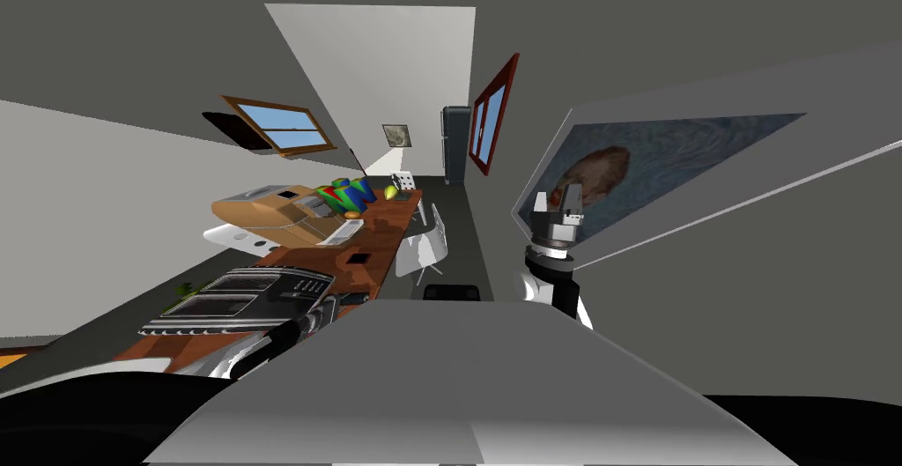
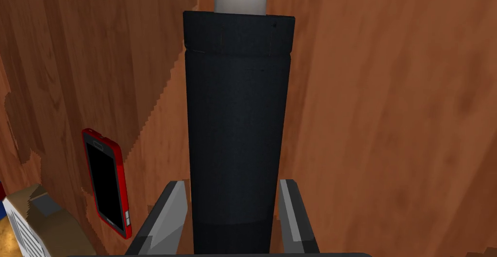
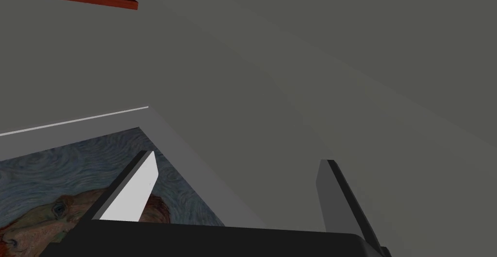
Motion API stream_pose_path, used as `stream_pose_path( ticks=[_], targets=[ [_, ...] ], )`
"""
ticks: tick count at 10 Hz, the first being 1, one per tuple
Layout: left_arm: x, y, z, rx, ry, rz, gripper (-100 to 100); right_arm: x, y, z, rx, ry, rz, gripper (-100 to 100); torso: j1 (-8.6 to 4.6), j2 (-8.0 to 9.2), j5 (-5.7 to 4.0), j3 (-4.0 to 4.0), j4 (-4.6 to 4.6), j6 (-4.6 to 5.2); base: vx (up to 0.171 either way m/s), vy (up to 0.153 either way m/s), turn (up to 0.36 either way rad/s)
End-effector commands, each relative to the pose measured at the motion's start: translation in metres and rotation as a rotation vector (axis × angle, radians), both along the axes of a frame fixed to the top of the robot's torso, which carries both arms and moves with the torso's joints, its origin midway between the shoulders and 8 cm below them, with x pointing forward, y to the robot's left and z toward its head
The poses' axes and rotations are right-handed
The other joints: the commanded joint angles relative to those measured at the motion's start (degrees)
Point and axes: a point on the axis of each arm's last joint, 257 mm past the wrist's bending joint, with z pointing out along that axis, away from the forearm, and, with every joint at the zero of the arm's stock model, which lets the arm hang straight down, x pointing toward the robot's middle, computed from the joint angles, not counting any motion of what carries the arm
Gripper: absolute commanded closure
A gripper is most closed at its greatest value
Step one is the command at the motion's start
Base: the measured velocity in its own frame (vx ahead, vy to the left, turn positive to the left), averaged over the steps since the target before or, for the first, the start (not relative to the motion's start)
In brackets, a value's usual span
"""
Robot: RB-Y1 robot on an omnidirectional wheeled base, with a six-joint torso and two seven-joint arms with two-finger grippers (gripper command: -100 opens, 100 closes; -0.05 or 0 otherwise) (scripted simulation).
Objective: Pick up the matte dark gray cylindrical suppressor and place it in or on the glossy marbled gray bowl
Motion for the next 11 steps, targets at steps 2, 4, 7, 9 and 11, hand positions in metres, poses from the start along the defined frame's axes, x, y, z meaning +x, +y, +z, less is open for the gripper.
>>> stream_pose_path(
  ticks=[2, 4, 7, 9, 11],
  targets=[
    [0.025, 0.015, 0.024, 0.027, -0.033, -0.036, 100, 0.000, 0.000, 0.000, 0.000, 0.000, 0.000, 0, -0.04, 0.11, -0.07, 0.07, 0.03, -0.02, -0.057, -0.026, 0.103],
    [0.036, 0.019, 0.035, 0.034, -0.044, -0.061, 100, 0.000, 0.000, 0.000, 0.000, 0.000, 0.000, 0, -0.14, 0.38, -0.11, 0.22, 0.08, -0.07, -0.077, -0.032, 0.121],
    [0.057, 0.022, 0.057, 0.041, -0.058, -0.121, 100, 0.000, 0.000, 0.000, 0.000, 0.000, 0.000, 0, -0.20, 0.27, -0.15, 0.17, 0.08, -0.03, -0.045, -0.034, 0.131],
    [0.066, 0.022, 0.068, 0.042, -0.062, -0.152, 100, 0.000, 0.000, 0.000, 0.000, 0.000, 0.000, 0, -0.34, 0.31, -0.20, 0.19, 0.08, -0.06, -0.048, -0.052, 0.161],
    [0.077, 0.023, 0.083, 0.045, -0.064, -0.194, 100, 0.000, 0.000, 0.000, 0.000, 0.000, 0.000, 0, -0.36, 0.30, -0.21, 0.19, 0.09, 0.00, -0.056, -0.050, 0.130]
  ],
)
